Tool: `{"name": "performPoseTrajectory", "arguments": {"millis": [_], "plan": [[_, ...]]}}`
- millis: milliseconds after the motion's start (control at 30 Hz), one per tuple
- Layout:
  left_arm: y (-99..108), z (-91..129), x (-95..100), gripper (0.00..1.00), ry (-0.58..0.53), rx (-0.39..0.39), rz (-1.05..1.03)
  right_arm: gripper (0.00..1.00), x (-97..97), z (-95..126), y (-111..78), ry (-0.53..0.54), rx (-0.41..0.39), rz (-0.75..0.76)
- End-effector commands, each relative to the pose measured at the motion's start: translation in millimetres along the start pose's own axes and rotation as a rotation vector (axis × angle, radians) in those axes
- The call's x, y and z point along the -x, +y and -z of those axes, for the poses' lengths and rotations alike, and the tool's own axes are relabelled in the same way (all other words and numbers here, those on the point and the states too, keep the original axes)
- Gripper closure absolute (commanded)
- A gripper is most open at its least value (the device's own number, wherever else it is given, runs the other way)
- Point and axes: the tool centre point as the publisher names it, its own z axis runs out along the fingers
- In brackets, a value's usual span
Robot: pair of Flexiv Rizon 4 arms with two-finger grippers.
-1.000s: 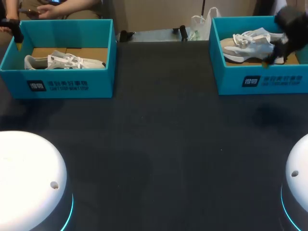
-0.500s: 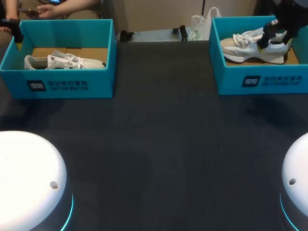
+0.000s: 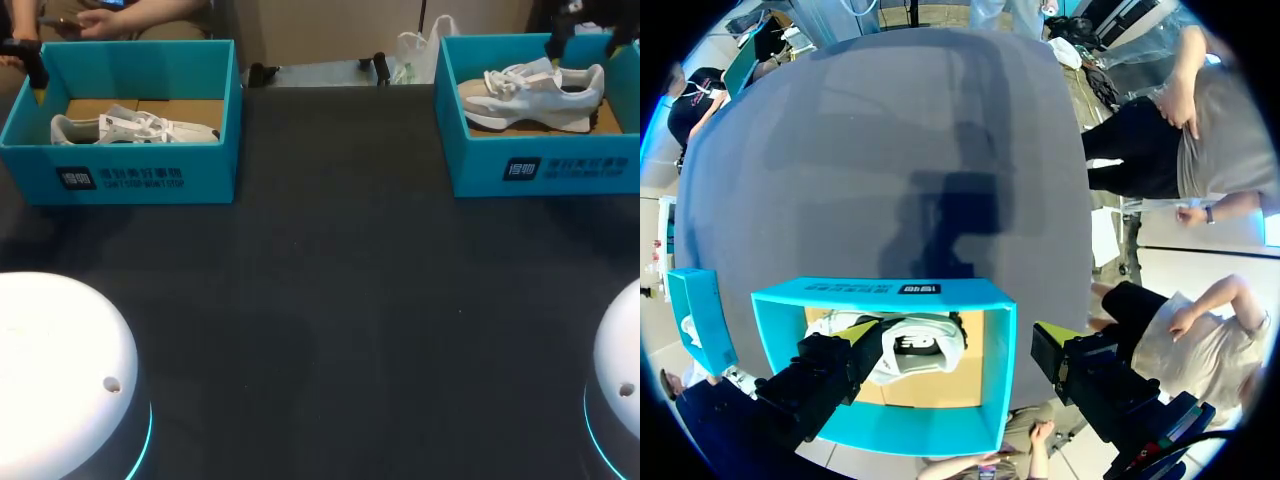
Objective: Take the shoe out of the shoebox, open the shoe tongue, remove and reinsert the insole, then place the shoe into the shoebox
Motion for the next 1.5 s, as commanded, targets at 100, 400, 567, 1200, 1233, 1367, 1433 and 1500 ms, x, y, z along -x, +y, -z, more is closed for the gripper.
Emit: {"name": "performPoseTrajectory", "arguments": {"millis": [100, 400, 567, 1200, 1233, 1367, 1433, 1500], "plan": [[-1.0, 0.1, -0.2, 0.0, 0.002, 0.002, 0.0, 0.0, 1.0, -4.6, 23.8, 0.004, -0.069, 0.002], [-1.0, 0.1, -0.2, 0.0, 0.002, 0.002, 0.0, 0.0, 1.0, -4.6, 23.8, 0.004, -0.069, 0.002], [-1.0, 0.1, -0.2, 0.0, 0.002, 0.002, 0.0, 0.0, 19.3, -20.3, 60.6, 0.004, -0.05, -0.005], [-1.0, 0.1, -0.2, 0.0, 0.002, 0.002, 0.0, 0.0, 68.0, -55.8, 88.2, -0.011, -0.042, -0.075], [-1.0, 0.1, -0.2, 0.0, 0.002, 0.002, 0.0, 0.0, 68.0, -55.8, 88.2, -0.011, -0.042, -0.075], [-1.0, 0.1, -0.2, 0.0, 0.002, 0.002, 0.0, 0.0, 68.0, -55.8, 88.2, -0.011, -0.042, -0.075], [-1.0, 0.1, -0.2, 0.0, 0.002, 0.002, 0.0, 0.0, 73.2, -67.2, 90.9, -0.01, -0.064, -0.076], [-1.0, 0.1, -0.2, 0.0, 0.002, 0.002, 0.0, 0.0, 80.0, -78.0, 91.2, -0.009, -0.088, -0.083]]}}
